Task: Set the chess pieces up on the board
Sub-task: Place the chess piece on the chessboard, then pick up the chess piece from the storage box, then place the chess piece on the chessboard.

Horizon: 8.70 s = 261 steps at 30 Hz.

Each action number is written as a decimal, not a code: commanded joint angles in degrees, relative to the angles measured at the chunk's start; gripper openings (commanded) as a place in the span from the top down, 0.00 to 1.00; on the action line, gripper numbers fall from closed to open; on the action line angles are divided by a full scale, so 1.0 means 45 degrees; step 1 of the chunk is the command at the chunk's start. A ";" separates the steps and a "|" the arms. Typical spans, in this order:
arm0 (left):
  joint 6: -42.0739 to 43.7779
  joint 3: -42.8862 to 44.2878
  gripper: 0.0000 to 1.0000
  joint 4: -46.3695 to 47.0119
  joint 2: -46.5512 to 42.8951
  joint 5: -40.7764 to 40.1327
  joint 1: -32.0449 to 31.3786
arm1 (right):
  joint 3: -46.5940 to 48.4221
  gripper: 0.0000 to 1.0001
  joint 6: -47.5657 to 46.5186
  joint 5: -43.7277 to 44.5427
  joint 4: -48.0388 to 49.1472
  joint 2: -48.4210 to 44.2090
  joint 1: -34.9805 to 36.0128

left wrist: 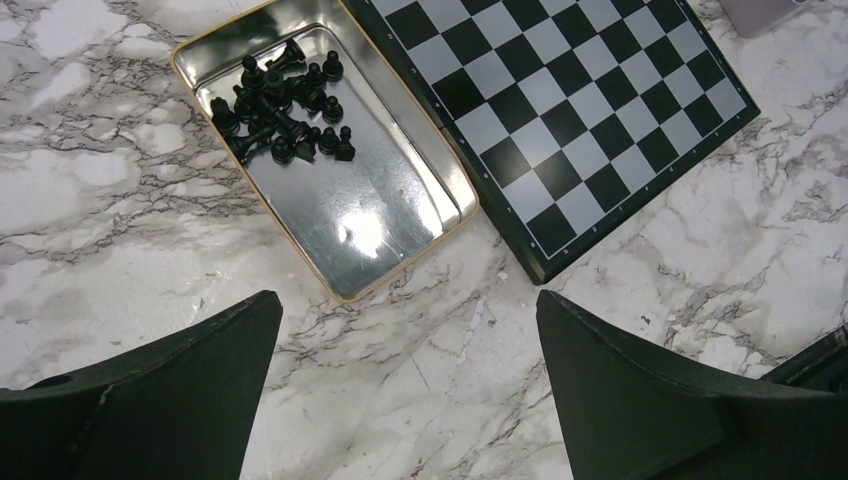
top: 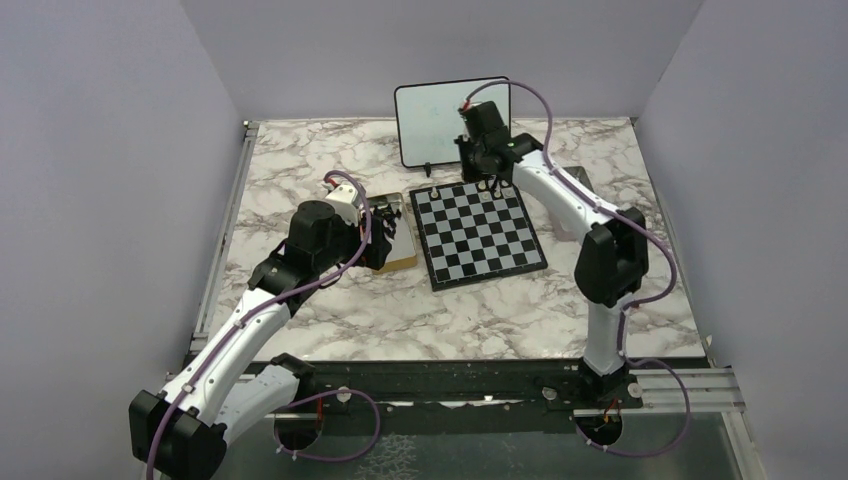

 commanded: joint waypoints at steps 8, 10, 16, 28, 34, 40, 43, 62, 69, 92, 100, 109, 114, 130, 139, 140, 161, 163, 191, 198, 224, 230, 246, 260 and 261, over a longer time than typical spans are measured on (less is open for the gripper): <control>0.0079 -0.0014 0.01 0.0209 -0.0087 0.0176 -0.0052 | 0.1900 0.90 0.0091 0.1331 -0.0877 0.2676 0.0627; 0.0089 -0.0014 0.01 0.0207 -0.0045 0.0179 -0.0052 | 0.1897 0.90 0.0104 0.1707 -0.0905 0.2819 0.0613; 0.0096 -0.0028 0.01 0.0219 -0.0135 0.0188 -0.0052 | 0.1877 0.90 0.0339 0.1908 -0.0934 0.3217 0.0439; 0.0114 -0.0072 0.01 0.0188 -0.0258 0.0055 -0.0052 | 0.1237 0.90 0.0817 0.1202 -0.0326 0.3408 -0.0153; 0.0116 -0.0051 0.01 0.0190 -0.0187 0.0044 -0.0050 | 0.1311 0.89 0.0832 0.1220 -0.0307 0.3547 -0.0190; 0.0116 -0.0034 0.01 0.0198 -0.0160 0.0043 -0.0052 | 0.1392 0.89 0.0871 0.1039 -0.0336 0.3740 -0.0232; 0.0116 -0.0033 0.01 0.0188 -0.0142 0.0039 -0.0052 | 0.1423 0.89 0.0910 0.0968 -0.0368 0.3817 -0.0247; 0.0116 -0.0033 0.01 0.0199 -0.0115 0.0082 -0.0052 | 0.2175 0.80 0.0546 0.1147 -0.0948 0.4509 -0.0271; 0.0101 -0.0033 0.01 0.0188 -0.0160 0.0042 -0.0051 | 0.2580 0.79 0.0558 0.1130 -0.1254 0.4421 -0.0266; 0.0076 -0.0073 0.01 0.0149 -0.0359 -0.0015 -0.0052 | 0.1892 0.74 0.0715 0.1420 -0.1750 0.2095 -0.0664; 0.0076 -0.0073 0.01 0.0149 -0.0378 -0.0062 -0.0052 | 0.0170 0.74 0.0468 0.1745 -0.0828 0.0541 -0.2057; 0.0096 -0.0073 0.01 0.0152 -0.0338 -0.0112 -0.0052 | -0.1823 0.74 0.0134 0.1609 0.0523 -0.0997 -0.4580; 0.0116 -0.0034 0.01 0.0151 -0.0209 -0.0101 -0.0052 | -0.2220 0.73 0.0011 0.1007 0.1094 -0.0847 -0.5650; 0.0155 -0.0019 0.01 0.0149 0.0002 -0.0229 -0.0052 | -0.1835 0.71 -0.0310 0.0761 0.2273 0.1356 -0.6294; 0.0173 0.0006 0.01 0.0149 0.0167 -0.0270 -0.0052 | -0.1458 0.70 -0.0511 0.0882 0.2522 0.2075 -0.6366; 0.0175 0.0020 0.01 0.0158 0.0208 -0.0269 -0.0052 | -0.1419 0.70 -0.0539 0.0852 0.2546 0.2161 -0.6380; 0.0194 0.0015 0.01 0.0173 0.0229 -0.0378 -0.0052 | -0.1359 0.67 -0.0900 0.1343 0.2599 0.2773 -0.6383; 0.0192 0.0006 0.01 0.0172 0.0230 -0.0383 -0.0052 | -0.1397 0.66 -0.0940 0.1374 0.2581 0.2788 -0.6383; 0.0155 0.0019 0.01 0.0173 0.0327 -0.0354 -0.0052 | -0.2130 0.81 -0.0980 0.1236 0.2821 0.2595 -0.6382; 0.0155 0.0025 0.01 0.0168 0.0313 -0.0305 -0.0052 | -0.2005 0.85 -0.0945 0.1476 0.2355 0.2206 -0.6374; 0.0155 0.0020 0.01 0.0168 0.0144 -0.0154 -0.0052 | -0.1852 0.90 0.0019 -0.0346 0.0433 -0.0453 -0.5729; 0.0154 0.0006 0.01 0.0178 0.0041 -0.0112 -0.0061 | -0.2205 0.90 0.0328 -0.0998 0.0551 -0.0950 -0.5017; 0.0175 -0.0014 0.01 0.0168 -0.0074 -0.0227 -0.0052 | -0.1341 0.90 0.1047 -0.0936 0.0715 0.0354 -0.1674; 0.0175 0.0003 0.01 0.0168 -0.0109 -0.0194 -0.0052 | 0.0423 0.90 0.1417 -0.0602 0.0249 0.2115 -0.0255; 0.0175 -0.0012 0.01 0.0168 -0.0114 -0.0198 -0.0052 | 0.0535 0.90 0.1418 -0.0564 0.0199 0.2278 -0.0215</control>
